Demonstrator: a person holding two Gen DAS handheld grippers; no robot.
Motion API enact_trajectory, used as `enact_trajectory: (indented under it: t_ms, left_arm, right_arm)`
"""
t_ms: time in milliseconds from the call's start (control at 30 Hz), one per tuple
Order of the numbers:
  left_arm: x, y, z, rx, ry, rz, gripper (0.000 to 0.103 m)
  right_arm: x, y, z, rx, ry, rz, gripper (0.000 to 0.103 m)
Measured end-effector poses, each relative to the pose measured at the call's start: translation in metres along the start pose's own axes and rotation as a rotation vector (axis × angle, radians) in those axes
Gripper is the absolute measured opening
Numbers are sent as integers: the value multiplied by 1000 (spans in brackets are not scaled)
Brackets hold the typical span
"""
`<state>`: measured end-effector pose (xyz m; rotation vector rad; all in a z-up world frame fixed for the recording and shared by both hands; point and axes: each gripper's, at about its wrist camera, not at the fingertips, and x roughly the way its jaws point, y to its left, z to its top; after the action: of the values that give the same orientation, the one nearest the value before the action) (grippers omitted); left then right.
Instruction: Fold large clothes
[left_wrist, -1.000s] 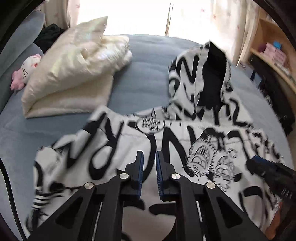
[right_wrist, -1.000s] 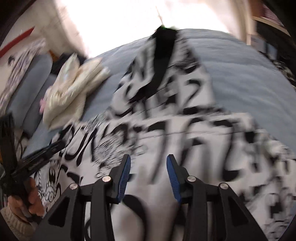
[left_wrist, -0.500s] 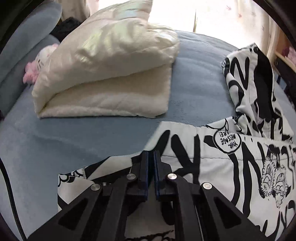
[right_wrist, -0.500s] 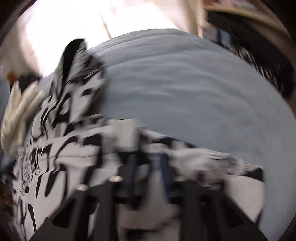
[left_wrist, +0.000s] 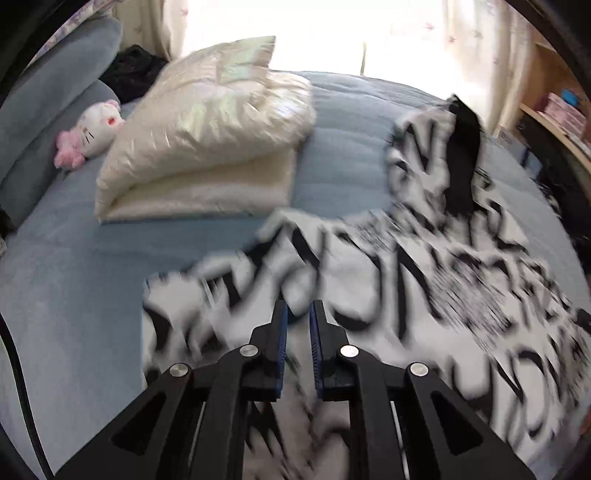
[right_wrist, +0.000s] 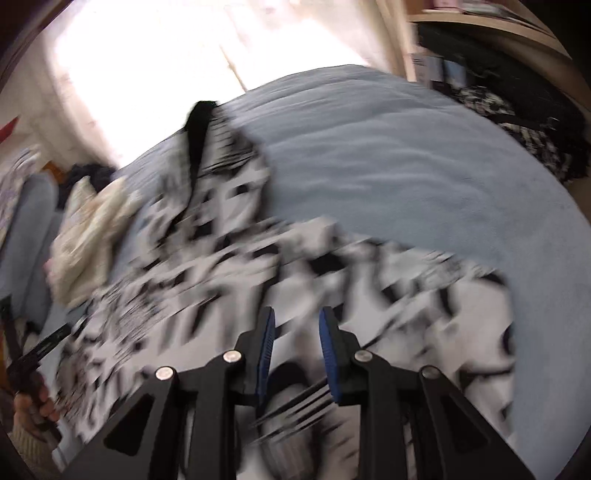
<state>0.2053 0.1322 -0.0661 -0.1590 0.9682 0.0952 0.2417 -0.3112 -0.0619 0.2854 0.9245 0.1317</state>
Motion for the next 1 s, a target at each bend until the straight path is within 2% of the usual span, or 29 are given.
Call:
enact_trajectory:
  t_ms: [67,167,300,400,600,733,900,1000]
  left_arm:
    - [-11,-9,-19,14,19,-19,10]
    - [-22,-22,-57,28,40,-19,10]
    - [-19,-11,-101,25,63,63,13]
    - [-26,12,-116,6,18,146,14]
    - [-34,42,-117,-46,15,124,12]
    - [-32,41,-120,-50,11,148,13]
    - [-37,39,-118,-66,25,153,13]
    - [-43,37,-117,-75,29,148,16]
  right_arm:
    - [-5,30,-18,-36,22,54,32]
    - [-8,61,-47,-83,55,130,33]
    - [-2,83,-86,-161,105,109,33]
    - [0,66,-103,-156,114,48,33]
    - [-28,-12,-105,-83,56,-158,33]
    - [-49,-47,-106,-3,30,-146,32]
    - [-54,-40,-111,-31,42,-183,33]
    - [-56,-38,-112,-19,55,-176,33]
